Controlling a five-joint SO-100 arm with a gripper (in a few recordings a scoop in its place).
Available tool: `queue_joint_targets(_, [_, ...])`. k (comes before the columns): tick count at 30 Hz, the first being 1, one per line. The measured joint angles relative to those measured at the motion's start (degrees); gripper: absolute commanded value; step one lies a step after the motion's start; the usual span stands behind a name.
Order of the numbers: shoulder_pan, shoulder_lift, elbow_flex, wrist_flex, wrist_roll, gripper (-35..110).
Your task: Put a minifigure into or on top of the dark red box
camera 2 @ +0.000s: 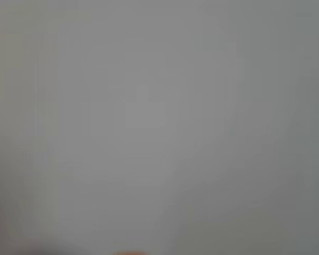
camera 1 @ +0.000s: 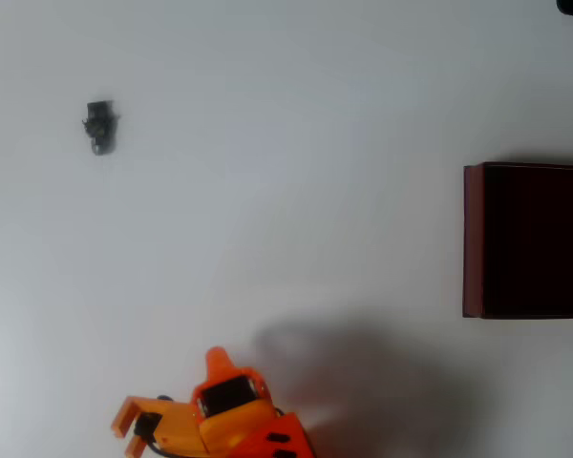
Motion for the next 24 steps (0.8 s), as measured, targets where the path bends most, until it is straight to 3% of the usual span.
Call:
queue_joint_targets(18, [-0.1, 0.0, 0.0, 0.0, 0.5, 1])
queue_joint_targets(21, [0.1, 0.0, -0.4, 0.0, 5.6, 5])
queue_joint_targets(24, [0.9, -0.1, -2.1, 0.1, 19.9, 11])
